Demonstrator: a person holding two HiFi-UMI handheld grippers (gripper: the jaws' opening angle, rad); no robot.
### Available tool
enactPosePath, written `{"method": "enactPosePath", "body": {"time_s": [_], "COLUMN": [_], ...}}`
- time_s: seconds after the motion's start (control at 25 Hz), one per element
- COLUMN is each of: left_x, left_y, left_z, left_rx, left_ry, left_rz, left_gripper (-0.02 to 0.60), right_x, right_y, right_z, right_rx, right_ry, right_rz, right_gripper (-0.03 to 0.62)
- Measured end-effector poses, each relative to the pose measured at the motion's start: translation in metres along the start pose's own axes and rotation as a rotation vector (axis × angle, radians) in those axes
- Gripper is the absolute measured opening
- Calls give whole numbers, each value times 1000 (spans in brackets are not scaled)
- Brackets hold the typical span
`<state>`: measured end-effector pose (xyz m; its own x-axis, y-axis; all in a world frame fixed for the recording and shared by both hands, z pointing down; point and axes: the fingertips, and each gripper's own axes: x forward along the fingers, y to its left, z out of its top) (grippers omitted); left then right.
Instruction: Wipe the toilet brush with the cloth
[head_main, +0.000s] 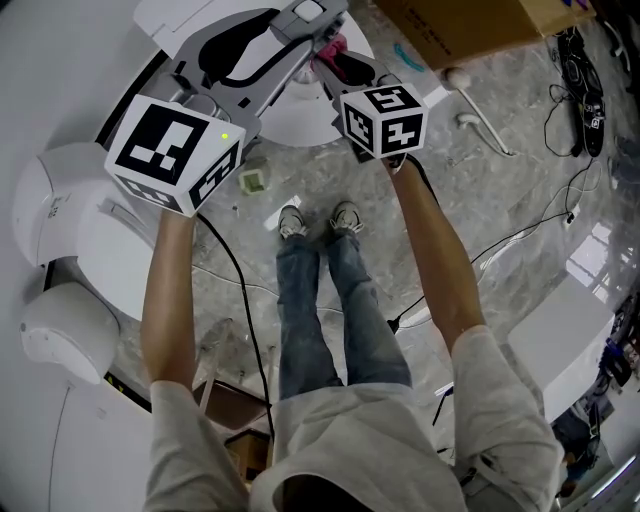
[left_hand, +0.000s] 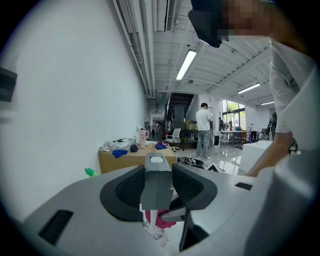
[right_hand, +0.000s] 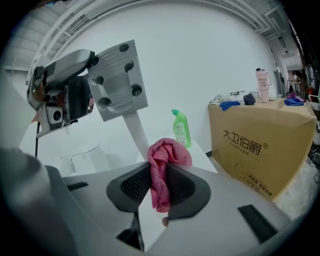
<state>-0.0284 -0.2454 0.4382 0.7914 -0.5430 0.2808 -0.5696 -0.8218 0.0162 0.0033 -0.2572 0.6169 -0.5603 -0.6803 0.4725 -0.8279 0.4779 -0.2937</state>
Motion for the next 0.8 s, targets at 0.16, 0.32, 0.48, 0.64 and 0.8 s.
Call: {"method": "enactPosePath", "body": {"time_s": [0.16,0.32,0.48,0.64,0.8], "left_x": [1,1,1,2,1], "left_y": [0,0,0,1,1], "left_z": [-1,-1,-1,-3,-3], "left_rx": [-1,-1,-7,-18,-23], "left_ry": [-1,-5,-6,-7,-6], "left_rz": [-5,-10,-12,-10,-9], "left_gripper": [189,189,189,189,189], "right_x": [10,19,23,23,18], "right_y": [-5,-9,-13,-15,-20], "right_z": [-20,-39,-48,-50,-41], "right_rx": [14,33,35,27,13], "right_ry": [53,106,136,147,128], "right_rz": [-7,-8,-5,-5,-10], "right_gripper": [100,98,98,98,98]}}
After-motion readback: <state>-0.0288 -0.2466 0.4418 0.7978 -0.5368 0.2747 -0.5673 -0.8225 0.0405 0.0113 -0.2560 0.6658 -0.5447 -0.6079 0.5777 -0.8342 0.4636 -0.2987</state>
